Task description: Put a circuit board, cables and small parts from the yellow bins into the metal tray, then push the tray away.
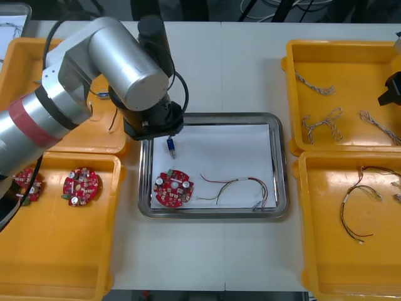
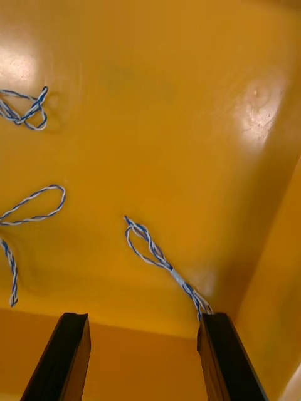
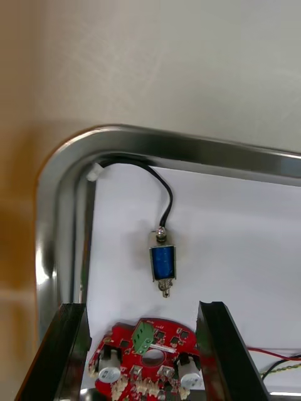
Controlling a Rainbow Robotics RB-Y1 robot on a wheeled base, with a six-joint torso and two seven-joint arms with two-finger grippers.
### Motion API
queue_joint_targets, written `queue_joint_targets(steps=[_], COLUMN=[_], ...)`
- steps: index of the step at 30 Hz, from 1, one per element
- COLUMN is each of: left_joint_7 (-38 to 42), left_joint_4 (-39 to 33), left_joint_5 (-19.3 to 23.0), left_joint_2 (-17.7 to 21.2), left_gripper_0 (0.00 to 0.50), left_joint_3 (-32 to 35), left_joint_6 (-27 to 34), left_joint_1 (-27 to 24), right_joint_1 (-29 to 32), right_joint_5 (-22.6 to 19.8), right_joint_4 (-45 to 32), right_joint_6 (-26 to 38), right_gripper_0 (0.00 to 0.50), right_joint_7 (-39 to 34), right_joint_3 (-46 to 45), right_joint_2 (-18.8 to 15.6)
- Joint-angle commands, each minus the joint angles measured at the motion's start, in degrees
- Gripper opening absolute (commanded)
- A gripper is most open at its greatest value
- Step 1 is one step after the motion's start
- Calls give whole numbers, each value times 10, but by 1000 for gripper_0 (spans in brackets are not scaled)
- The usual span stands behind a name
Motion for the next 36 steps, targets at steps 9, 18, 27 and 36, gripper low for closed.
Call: queue_joint_targets(steps=[9,18,27,36], left_joint_7=[-121,-137,-185,-205], left_joint_4=[-41,-16,50,104], left_joint_5=[24,37,36,23], left_joint_2=[75,118,140,150], left_gripper_0=[500,500,500,500], left_joint_3=[103,150,194,214], left_joint_6=[80,87,80,29], left_joint_1=[-26,-25,-25,-26], right_joint_1=[-57,-57,-57,-55], right_joint_5=[-5,-14,-20,-28], right_joint_4=[95,146,177,194], right_joint_6=[-92,-149,-196,-220], right_gripper_0=[500,500,500,500], right_joint_7=[-2,-1,-4,-13], right_joint_3=[57,58,78,110], right_joint_2=[9,21,27,27])
